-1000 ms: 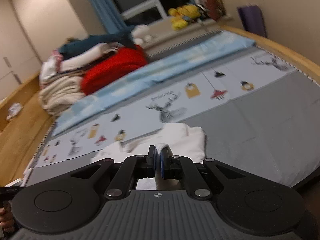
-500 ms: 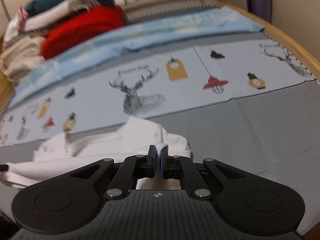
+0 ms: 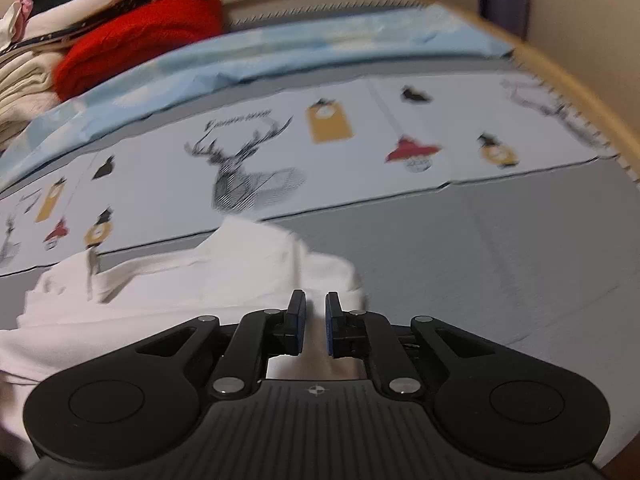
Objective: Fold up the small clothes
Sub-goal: 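Lift the hem with both grippers and fold it toward the collar, then open both grippers and release the folded hem onto the shirt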
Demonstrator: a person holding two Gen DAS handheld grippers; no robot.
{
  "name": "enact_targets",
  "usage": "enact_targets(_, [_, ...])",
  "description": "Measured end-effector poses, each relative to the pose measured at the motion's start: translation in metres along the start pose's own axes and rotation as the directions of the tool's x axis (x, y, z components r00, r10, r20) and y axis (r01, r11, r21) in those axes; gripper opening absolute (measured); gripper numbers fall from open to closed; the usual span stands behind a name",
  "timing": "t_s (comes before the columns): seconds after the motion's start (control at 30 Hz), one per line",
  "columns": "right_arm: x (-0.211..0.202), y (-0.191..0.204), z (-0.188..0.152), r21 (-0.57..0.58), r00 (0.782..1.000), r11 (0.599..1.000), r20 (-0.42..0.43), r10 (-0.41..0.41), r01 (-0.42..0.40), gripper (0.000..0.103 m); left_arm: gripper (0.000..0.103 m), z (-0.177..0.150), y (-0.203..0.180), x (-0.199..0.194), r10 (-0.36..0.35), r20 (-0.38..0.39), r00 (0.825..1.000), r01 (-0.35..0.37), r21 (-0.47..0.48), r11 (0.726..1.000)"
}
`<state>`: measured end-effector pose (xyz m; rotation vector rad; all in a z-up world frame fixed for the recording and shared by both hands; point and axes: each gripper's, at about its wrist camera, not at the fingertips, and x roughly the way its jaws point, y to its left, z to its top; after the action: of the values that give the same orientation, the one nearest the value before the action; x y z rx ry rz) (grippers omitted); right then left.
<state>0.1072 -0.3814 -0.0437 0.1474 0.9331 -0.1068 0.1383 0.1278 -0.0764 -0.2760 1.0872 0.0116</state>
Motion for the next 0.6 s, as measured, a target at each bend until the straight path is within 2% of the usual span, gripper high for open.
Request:
enact_targets(0.23, [0.0, -0.018, -0.003, 0.02, 0.999, 0.999, 0.014, -0.045, 0.045, 0.012, 0.007, 0.001, 0.005, -0.002, 0.01, 0.007, 1.0, -0.01, -0.01, 1.0])
enact_targets(0.6, [0.0, -0.02, -0.004, 0.004, 1.0, 1.0, 0.001, -0.027, 0.027, 0.012, 0.008, -0.003, 0.007, -0.004, 0.052, 0.009, 0.999, -0.052, 0.015, 0.999])
